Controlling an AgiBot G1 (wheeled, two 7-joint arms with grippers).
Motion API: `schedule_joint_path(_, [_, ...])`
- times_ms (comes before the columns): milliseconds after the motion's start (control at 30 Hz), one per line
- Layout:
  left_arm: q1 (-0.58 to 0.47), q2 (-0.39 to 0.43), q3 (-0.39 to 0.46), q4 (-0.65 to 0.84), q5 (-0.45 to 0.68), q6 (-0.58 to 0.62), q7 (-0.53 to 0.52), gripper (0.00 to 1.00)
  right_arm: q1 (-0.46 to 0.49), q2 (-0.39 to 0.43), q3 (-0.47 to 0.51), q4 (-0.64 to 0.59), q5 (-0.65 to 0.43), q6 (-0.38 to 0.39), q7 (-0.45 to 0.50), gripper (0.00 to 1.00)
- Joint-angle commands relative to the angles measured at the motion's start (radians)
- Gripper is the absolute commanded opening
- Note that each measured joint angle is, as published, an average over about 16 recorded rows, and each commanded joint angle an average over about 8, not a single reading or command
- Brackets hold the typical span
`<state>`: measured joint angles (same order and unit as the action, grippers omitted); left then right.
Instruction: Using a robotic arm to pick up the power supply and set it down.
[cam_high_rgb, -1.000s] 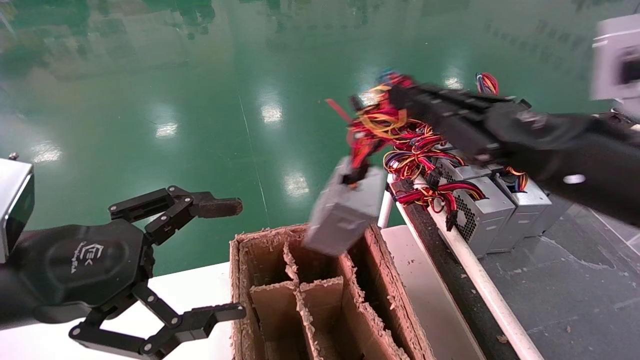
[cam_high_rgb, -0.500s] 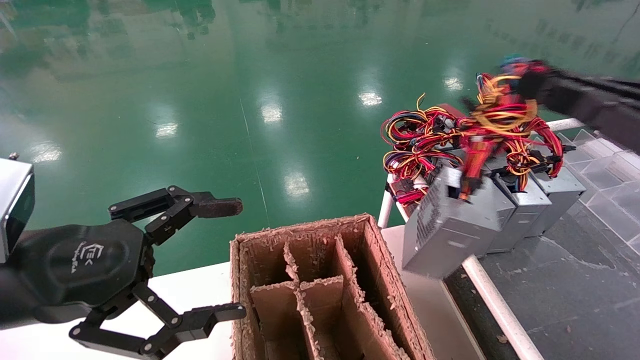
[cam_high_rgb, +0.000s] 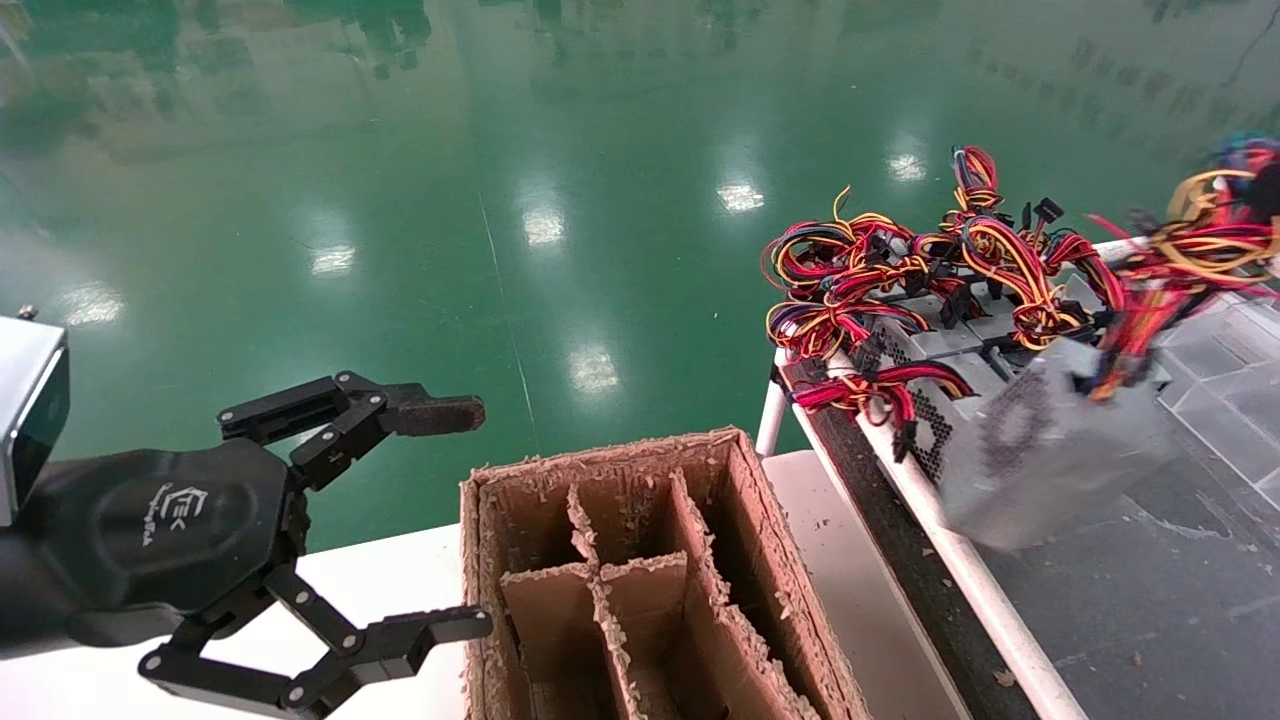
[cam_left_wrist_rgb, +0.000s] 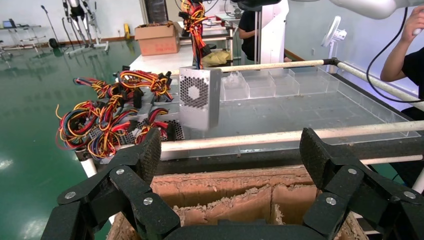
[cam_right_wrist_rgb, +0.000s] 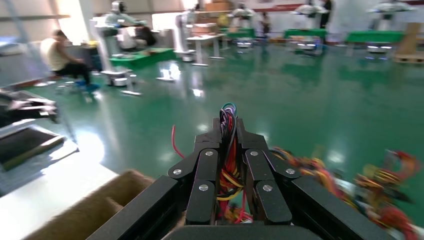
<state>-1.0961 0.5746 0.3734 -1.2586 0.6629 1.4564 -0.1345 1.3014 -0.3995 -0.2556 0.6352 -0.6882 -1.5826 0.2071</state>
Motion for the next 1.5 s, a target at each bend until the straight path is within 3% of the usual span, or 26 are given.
schedule_joint_path(33, [0.000,0.000,0.000,0.000,0.000,0.000,0.000,1.00,0.002,0.020,-0.008,-0.027,-0.002,0.003,-0.019,0.00])
schedule_joint_path(400, [0.000,0.000,0.000,0.000,0.000,0.000,0.000,1.00,0.016,0.021,-0.063,-0.133,-0.034,0.002,-0.083,0.00])
schedule_joint_path(800, [0.000,0.000,0.000,0.000,0.000,0.000,0.000,1.00,0.017,-0.040,-0.143,-0.121,-0.040,-0.006,-0.109,0.00])
schedule_joint_path(833, [0.000,0.000,0.000,0.000,0.000,0.000,0.000,1.00,0.018,-0.044,-0.151,-0.117,-0.039,-0.007,-0.109,0.05])
schedule_joint_path(1067, [0.000,0.000,0.000,0.000,0.000,0.000,0.000,1.00,0.032,-0.056,-0.202,-0.109,-0.029,-0.006,-0.101,0.93])
schedule_joint_path(1100, [0.000,0.000,0.000,0.000,0.000,0.000,0.000,1.00,0.035,-0.057,-0.208,-0.110,-0.027,-0.006,-0.102,1.00])
schedule_joint_path(1500, [0.000,0.000,0.000,0.000,0.000,0.000,0.000,1.00,0.062,-0.056,-0.258,-0.168,-0.010,0.002,-0.136,1.00])
